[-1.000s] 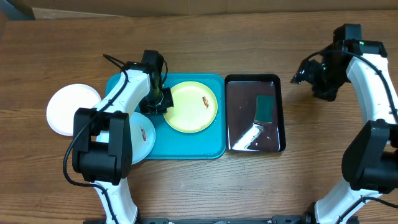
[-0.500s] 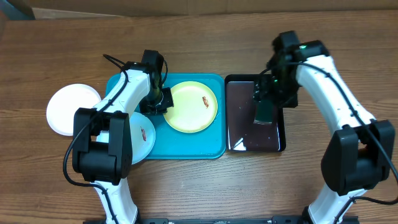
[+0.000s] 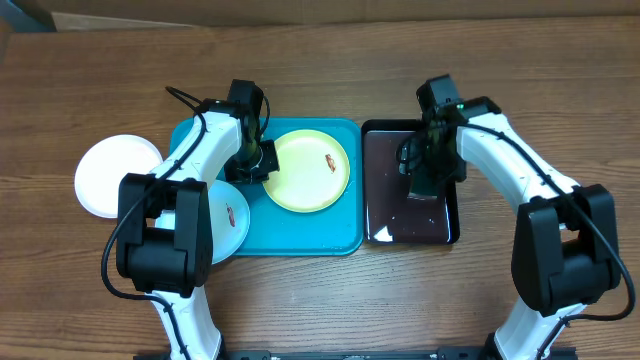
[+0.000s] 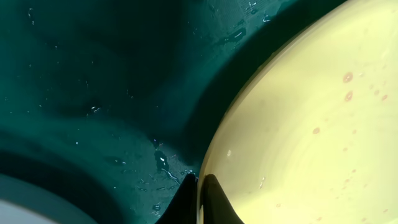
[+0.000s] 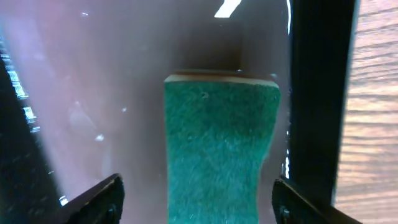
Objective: Clean dirty plates on tray and stack at the side
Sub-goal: 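Lower the right gripper into the black tray and grasp the green sponge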
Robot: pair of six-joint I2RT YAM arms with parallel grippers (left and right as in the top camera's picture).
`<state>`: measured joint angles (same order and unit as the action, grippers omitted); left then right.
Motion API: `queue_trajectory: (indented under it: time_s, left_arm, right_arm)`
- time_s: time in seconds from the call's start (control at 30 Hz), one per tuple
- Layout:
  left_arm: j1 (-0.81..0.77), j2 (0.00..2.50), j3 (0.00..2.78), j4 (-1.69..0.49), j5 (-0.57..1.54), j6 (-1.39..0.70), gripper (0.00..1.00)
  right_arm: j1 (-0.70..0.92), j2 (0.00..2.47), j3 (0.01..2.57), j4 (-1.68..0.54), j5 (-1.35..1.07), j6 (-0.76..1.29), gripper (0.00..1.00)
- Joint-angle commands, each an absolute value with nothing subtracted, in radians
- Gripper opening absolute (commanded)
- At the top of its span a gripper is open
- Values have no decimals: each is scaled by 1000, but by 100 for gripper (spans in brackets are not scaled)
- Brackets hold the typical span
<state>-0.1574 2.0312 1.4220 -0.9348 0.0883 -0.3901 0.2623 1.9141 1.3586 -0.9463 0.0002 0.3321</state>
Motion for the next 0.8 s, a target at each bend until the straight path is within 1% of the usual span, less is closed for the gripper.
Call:
queue_trajectory:
  time_s: [0.0,0.13,0.3,0.6,0.63,0.73,0.77]
  left_arm:
    - [-158,2042,1409,-926,48,-400,4]
    - [-158,2042,1409,-926,48,-400,4]
    - [-158,2042,1409,-926,48,-400,4]
    - [-158,2042,1409,-915,48,-400,4]
    - [-158,2042,1409,-915,48,-396,4]
    - [-158,2042,1409,-915,39,-389,4]
    - [-158,2042,1409,-915,37,-389,4]
  right_arm:
    - [265,1898,1313,-901,15,342,71]
    - [265,1898,1273,-848,25,342,70]
    - [265,1898,1261,-838,33,342,63]
    - [266,1899,1254,-841,33,341,62]
    - [266,1899,1254,-842,33,341,61]
    - [266,1899,1254,-841,33,341,52]
    - [265,1899,1254,-841,33,342,51]
